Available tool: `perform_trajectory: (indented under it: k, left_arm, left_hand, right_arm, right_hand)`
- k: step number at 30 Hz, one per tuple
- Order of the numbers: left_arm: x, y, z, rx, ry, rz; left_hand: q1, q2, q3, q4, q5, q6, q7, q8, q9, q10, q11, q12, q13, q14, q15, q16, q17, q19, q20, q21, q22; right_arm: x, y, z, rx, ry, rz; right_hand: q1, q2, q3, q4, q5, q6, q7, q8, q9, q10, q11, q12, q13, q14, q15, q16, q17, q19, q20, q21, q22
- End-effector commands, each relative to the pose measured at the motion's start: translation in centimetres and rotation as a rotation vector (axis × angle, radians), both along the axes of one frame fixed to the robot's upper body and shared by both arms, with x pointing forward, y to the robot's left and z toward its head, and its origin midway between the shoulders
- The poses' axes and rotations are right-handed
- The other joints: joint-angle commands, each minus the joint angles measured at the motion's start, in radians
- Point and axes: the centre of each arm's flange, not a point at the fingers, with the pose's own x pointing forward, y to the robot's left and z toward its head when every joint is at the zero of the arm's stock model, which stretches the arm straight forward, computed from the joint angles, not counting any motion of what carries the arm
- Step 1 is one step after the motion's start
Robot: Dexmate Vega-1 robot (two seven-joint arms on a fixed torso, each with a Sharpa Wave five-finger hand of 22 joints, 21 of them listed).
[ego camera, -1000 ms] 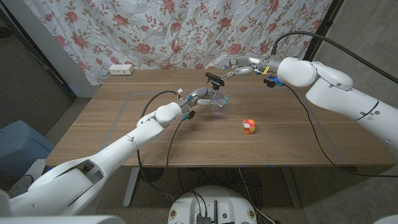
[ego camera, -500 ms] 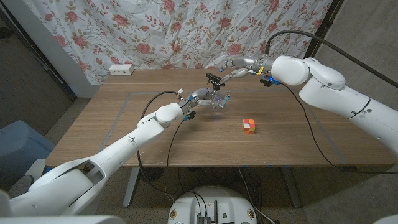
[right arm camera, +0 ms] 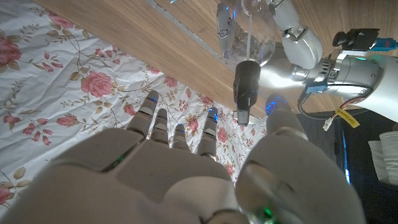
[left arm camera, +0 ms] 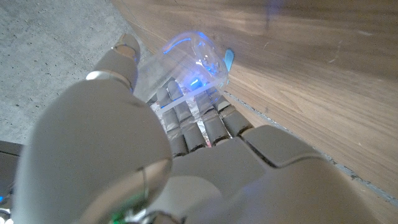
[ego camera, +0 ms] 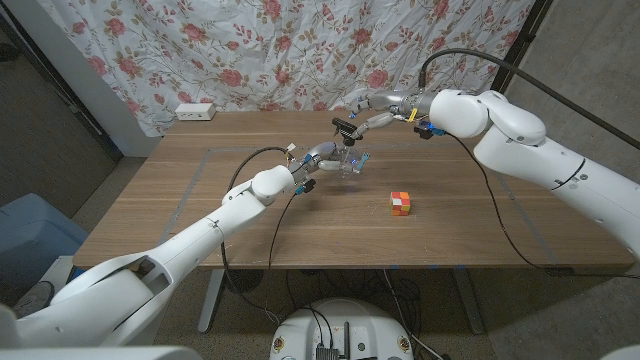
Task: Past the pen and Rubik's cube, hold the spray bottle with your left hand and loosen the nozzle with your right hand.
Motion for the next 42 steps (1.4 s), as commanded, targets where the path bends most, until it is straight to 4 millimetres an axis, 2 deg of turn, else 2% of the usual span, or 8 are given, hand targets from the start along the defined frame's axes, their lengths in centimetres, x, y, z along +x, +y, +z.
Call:
perform_trajectory:
  k: [1,6,13,19,31,42]
  left_arm:
    - [0.2,-0.2,0.0,0.0,0.003,-0.008]
    - [0.3,-0.4,-0.1,0.004,0.008,-0.016]
    - [0.4,-0.7,-0.2,0.008,0.012,-0.027]
    - [0.5,-1.0,-0.4,0.024,0.016,-0.035]
    - [0.7,-1.2,-0.8,0.021,0.04,-0.051]
    - [1.0,-1.5,-1.0,0.024,0.051,-0.057]
  left_hand:
    - [-0.089,0.1,0.007,-0.006,0.003,0.015,0.006,0.004,0.0,0.009,-0.002,-0.001,0.004,0.007,-0.131,-0.002,0.003,-0.003,-0.04,-0.002,0.005]
    - [-0.09,0.101,0.007,-0.006,0.003,0.014,0.005,0.004,-0.001,0.011,-0.002,-0.002,0.004,0.008,-0.131,-0.002,0.002,-0.003,-0.04,-0.002,0.005]
    - [-0.091,0.102,0.007,-0.006,0.003,0.015,0.005,0.005,-0.002,0.011,-0.002,-0.003,0.004,0.01,-0.131,-0.003,0.002,-0.003,-0.04,-0.002,0.005]
    - [-0.094,0.103,0.007,-0.006,0.003,0.014,0.004,0.005,-0.003,0.013,-0.002,-0.005,0.005,0.01,-0.129,-0.005,0.001,-0.003,-0.04,-0.003,0.005]
    - [-0.095,0.106,0.006,-0.007,0.002,0.013,0.006,0.006,-0.005,0.012,-0.003,-0.008,0.006,0.01,-0.129,-0.006,0.002,-0.002,-0.038,-0.003,0.005]
    - [-0.095,0.108,0.006,-0.009,0.002,0.012,0.004,0.007,-0.007,0.013,-0.002,-0.011,0.006,0.012,-0.128,-0.007,0.002,-0.003,-0.037,-0.003,0.005]
  right_arm:
    - [0.6,0.9,-0.6,-0.022,-0.022,-0.021]
    - [0.9,1.4,-0.7,-0.028,-0.024,-0.024]
    - [1.0,1.6,-0.8,-0.022,-0.042,-0.028]
    - [1.1,1.6,-0.8,-0.008,-0.05,-0.026]
    - [1.3,1.2,-0.3,-0.009,-0.05,-0.009]
    - [1.7,0.5,0.3,-0.013,-0.026,0.006]
  right_hand:
    - [0.025,-0.001,0.014,-0.003,0.006,0.017,-0.003,0.01,0.005,0.0,-0.003,0.005,0.004,0.003,0.001,0.008,0.001,0.012,-0.001,0.007,0.003]
    - [0.047,-0.001,0.021,-0.003,0.008,0.023,-0.007,0.016,0.008,0.001,-0.007,0.007,0.005,0.006,-0.004,0.01,0.001,0.018,-0.005,0.008,0.003]
    - [0.098,-0.002,0.037,-0.004,0.011,0.059,-0.024,0.04,0.016,0.007,-0.016,0.011,0.005,0.014,-0.015,0.014,0.0,0.027,-0.016,0.008,0.003]
    - [0.149,-0.01,0.047,-0.003,0.009,0.096,-0.066,0.065,0.024,0.021,-0.034,0.016,0.004,0.022,-0.026,0.018,-0.001,0.042,-0.019,0.01,0.003]
    - [0.216,-0.01,0.06,-0.001,0.004,0.149,-0.113,0.101,0.034,0.035,-0.061,0.018,0.003,0.029,-0.04,0.023,-0.001,0.057,-0.028,0.009,0.003]
    - [0.26,-0.007,0.066,0.001,-0.006,0.19,-0.117,0.125,0.04,0.05,-0.08,0.02,0.002,0.027,-0.057,0.024,0.001,0.067,-0.032,0.009,0.003]
